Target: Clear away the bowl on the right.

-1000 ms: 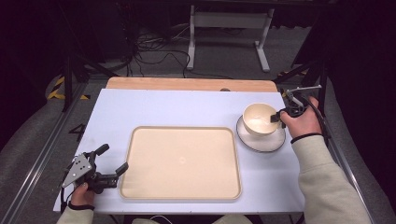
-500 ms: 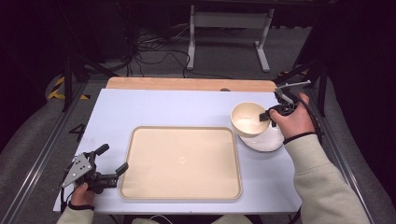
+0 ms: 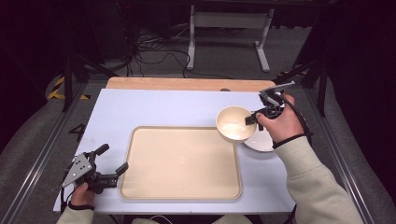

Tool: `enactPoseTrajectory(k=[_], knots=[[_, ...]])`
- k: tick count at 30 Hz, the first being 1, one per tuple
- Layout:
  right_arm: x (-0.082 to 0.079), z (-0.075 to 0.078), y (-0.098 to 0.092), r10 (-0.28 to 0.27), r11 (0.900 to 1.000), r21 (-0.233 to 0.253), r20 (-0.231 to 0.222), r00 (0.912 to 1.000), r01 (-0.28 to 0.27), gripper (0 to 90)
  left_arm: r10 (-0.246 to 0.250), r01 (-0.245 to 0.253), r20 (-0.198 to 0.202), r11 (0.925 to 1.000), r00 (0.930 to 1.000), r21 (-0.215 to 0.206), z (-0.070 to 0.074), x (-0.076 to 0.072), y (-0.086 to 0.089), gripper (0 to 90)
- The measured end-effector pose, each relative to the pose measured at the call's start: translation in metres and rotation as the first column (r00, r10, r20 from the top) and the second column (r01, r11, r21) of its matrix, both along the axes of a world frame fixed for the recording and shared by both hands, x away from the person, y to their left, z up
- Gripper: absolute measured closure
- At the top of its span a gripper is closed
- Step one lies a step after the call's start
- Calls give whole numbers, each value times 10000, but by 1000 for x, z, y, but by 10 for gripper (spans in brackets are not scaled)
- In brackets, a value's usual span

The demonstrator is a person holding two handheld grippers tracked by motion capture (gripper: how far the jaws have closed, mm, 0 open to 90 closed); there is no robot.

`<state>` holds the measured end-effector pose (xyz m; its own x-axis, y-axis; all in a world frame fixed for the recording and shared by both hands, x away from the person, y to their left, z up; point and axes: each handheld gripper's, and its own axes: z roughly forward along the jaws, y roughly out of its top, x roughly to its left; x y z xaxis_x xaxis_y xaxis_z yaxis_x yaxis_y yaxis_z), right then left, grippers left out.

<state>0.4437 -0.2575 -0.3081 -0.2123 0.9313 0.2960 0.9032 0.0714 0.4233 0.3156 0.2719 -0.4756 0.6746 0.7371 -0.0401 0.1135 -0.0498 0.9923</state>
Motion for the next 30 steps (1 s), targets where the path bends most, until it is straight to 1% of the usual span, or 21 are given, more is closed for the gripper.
enactPoseTrajectory(k=[3, 4, 8, 9, 10, 14, 15, 17, 19, 23, 30], knots=[[-1, -1, 8, 113, 9999, 83, 1, 9999, -113, 819, -11, 11, -12, 10000, 10000, 16, 0, 0, 0, 2], [-1, -2, 12, 276, 9996, 79, -30, 9996, -275, 819, -10, 10, -11, 10000, 10000, 9, 0, 0, 0, 2], [-4, -2, 26, 555, 9984, 91, -72, 9984, -554, 819, -2, 2, -2, 10000, 10000, 0, 0, 0, 0, 2], [-4, -2, 26, 555, 9984, 91, -72, 9984, -554, 819, -2, 2, -2, 10000, 10000, 0, 0, 0, 0, 2], [-5, -2, 33, 684, 9976, 149, -70, 9976, -683, 818, -12, 12, -19, 10000, 10000, 16, 0, 0, 0, 2], [-6, -2, 41, 916, 9956, 224, -111, 9957, -913, 817, -18, 18, -16, 10000, 10000, 22, 0, 0, 0, 2], [-7, -2, 47, 1140, 9931, 288, -136, 9934, -1136, 817, -10, 10, -8, 10000, 10000, 8, 0, 0, 0, 2], [-8, -2, 53, 1283, 9911, 381, -181, 9916, -1276, 817, -17, 17, -17, 10000, 10000, 18, 0, 0, 0, 2], [-10, -2, 60, 1459, 9889, 303, -146, 9892, -1454, 816, -19, 19, -19, 10000, 10000, 24, 0, 0, 0, 2], [-11, -2, 69, 1630, 9862, 324, -144, 9865, -1624, 816, -26, 26, -19, 10000, 10000, 25, 0, 0, 0, 2], [-14, -3, 91, 2146, 9760, 408, -190, 9765, -2137, 816, -22, 22, -30, 10000, 10000, 15, 0, 0, 0, 2]])
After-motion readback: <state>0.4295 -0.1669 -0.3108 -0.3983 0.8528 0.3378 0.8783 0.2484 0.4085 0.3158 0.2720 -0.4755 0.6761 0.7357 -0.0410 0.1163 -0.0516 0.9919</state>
